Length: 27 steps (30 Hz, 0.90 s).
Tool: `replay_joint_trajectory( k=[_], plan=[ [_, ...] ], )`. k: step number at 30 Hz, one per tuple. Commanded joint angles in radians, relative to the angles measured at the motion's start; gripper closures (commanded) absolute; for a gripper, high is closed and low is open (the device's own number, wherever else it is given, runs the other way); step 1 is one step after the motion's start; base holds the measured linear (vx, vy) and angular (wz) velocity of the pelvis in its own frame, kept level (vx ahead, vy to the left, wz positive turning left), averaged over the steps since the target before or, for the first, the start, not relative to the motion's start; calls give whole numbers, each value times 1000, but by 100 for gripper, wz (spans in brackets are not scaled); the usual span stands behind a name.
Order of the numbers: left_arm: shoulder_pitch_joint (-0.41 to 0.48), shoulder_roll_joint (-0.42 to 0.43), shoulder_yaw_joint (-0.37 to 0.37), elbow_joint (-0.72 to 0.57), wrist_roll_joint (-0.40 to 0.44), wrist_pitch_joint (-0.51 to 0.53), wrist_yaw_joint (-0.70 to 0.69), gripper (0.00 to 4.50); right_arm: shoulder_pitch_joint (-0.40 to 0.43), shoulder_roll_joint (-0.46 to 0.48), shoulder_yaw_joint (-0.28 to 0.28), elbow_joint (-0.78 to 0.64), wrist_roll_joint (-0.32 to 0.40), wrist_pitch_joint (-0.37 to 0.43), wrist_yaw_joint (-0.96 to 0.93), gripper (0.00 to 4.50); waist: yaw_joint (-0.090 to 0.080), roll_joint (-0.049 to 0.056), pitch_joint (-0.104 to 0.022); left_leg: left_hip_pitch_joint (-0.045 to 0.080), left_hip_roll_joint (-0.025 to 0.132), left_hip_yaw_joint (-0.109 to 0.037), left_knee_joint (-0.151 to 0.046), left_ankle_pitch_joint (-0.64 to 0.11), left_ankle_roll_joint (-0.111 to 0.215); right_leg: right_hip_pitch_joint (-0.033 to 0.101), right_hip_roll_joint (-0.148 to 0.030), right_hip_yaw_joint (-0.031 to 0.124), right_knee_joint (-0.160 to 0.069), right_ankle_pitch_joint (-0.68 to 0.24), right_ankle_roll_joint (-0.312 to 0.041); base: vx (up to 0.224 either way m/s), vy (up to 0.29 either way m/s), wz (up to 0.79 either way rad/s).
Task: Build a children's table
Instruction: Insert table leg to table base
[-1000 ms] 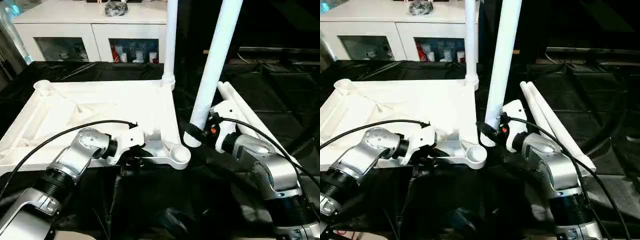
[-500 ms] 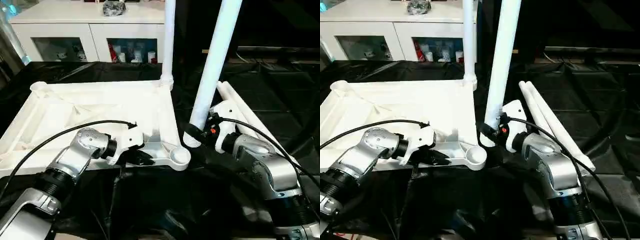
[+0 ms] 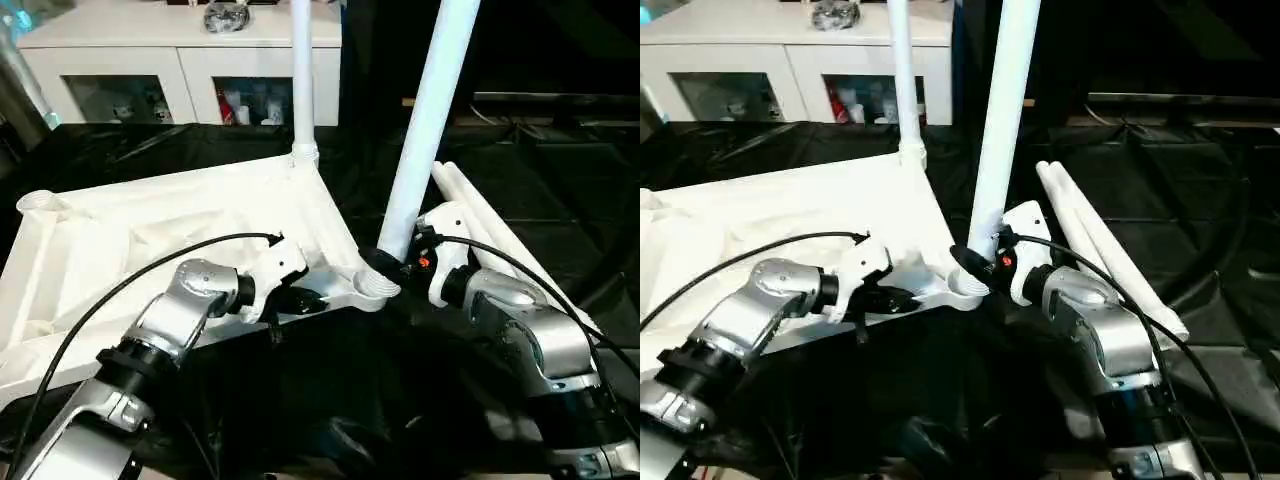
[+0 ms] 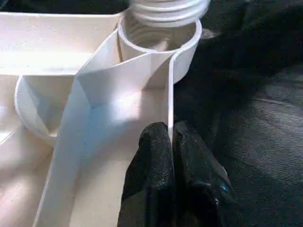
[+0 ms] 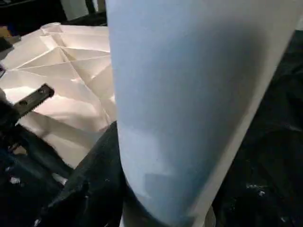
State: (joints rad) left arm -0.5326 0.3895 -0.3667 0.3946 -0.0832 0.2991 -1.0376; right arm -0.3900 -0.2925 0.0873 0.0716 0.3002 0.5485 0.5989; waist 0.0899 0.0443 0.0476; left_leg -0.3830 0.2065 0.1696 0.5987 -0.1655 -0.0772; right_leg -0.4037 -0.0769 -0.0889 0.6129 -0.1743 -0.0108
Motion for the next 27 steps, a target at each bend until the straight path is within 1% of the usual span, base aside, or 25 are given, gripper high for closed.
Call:
replay_joint_trajectory(
  k=[1,2,3,4,5,6,7,8,12,13,14,15,17,22,23,24,27],
  plan=[
    [1,-6,9,-49,0,-5,2,450,-21,-8,-4,7,4,5,12,257,2,-10,-69,15,19,-4,-68,-198,12,52,-63,50,-77,-257,-159,0,0,0],
    [1,-6,9,-49,0,-5,2,450,-21,-8,-4,7,4,5,12,257,4,-10,-71,16,18,-3,-67,-196,14,52,-64,50,-77,-250,-160,0,0,0],
    [7,-4,3,-56,6,-9,4,450,-29,-12,-5,22,2,4,18,257,4,-17,-71,16,19,-2,-66,-194,16,52,-64,50,-77,-249,-159,0,0,0],
    [15,0,-6,-72,10,-2,8,450,-46,-20,-2,51,5,12,36,257,6,-20,-71,14,18,-2,-67,-186,19,53,-64,50,-76,-248,-159,0,0,0],
    [17,1,-7,-75,10,1,10,450,-51,-23,0,60,6,17,43,257,6,-18,-71,14,19,-3,-66,-188,19,54,-66,50,-73,-249,-160,0,0,0],
    [17,1,-7,-77,9,4,11,450,-55,-27,7,65,7,30,52,257,5,-20,-70,13,18,-2,-67,-183,20,54,-65,49,-75,-255,-159,0,0,0],
    [17,0,-7,-77,9,5,11,450,-55,-28,7,65,7,31,53,257,6,-18,-69,14,18,-2,-66,-181,20,53,-65,50,-76,-257,-157,0,0,0],
    [18,0,-7,-80,9,8,12,450,-57,-33,16,68,7,40,66,257,7,-20,-70,13,19,-3,-67,-175,21,54,-64,50,-73,-251,-156,0,0,0],
    [17,-5,-4,-77,18,22,20,450,-64,-46,47,75,5,67,109,257,7,-21,-69,13,18,-2,-66,-175,25,54,-65,50,-75,-254,-155,0,0,0],
    [18,-6,-3,-78,19,23,19,450,-66,-46,49,78,4,70,111,257,7,-25,-68,13,19,-2,-67,-179,24,54,-66,49,-75,-267,-154,0,0,0],
    [18,-6,-3,-78,19,23,19,450,-66,-46,49,78,4,70,111,257,7,-24,-68,14,19,-2,-67,-183,23,52,-66,49,-77,-273,-153,0,0,0],
    [20,-6,-2,-82,19,26,19,450,-68,-45,51,81,3,69,113,257,6,-26,-68,15,19,-2,-67,-191,19,51,-66,49,-79,-287,-148,0,0,0],
    [21,-6,-1,-84,20,26,21,450,-71,-45,53,84,2,74,116,257,7,-25,-67,15,19,-3,-69,-193,14,51,-65,50,-79,-285,-147,0,0,0],
    [22,-9,2,-85,21,29,23,450,-79,-46,61,101,-9,70,123,257,6,-26,-69,16,20,-2,-68,-197,10,51,-65,50,-77,-264,-156,0,0,0],
    [22,-10,4,-88,21,30,22,450,-84,-43,61,115,-16,56,123,257,6,-24,-69,15,20,-3,-68,-193,10,52,-65,50,-75,-255,-158,0,0,0],
    [21,-10,3,-88,20,30,21,450,-89,-38,58,128,-18,48,121,257,5,-26,-69,14,19,-3,-68,-196,10,53,-66,50,-76,-257,-158,0,0,0],
    [21,-10,3,-89,21,31,20,450,-93,-35,57,138,-18,44,119,257,5,-26,-69,15,19,-3,-68,-195,11,52,-65,50,-76,-256,-159,0,0,0]
  ],
)
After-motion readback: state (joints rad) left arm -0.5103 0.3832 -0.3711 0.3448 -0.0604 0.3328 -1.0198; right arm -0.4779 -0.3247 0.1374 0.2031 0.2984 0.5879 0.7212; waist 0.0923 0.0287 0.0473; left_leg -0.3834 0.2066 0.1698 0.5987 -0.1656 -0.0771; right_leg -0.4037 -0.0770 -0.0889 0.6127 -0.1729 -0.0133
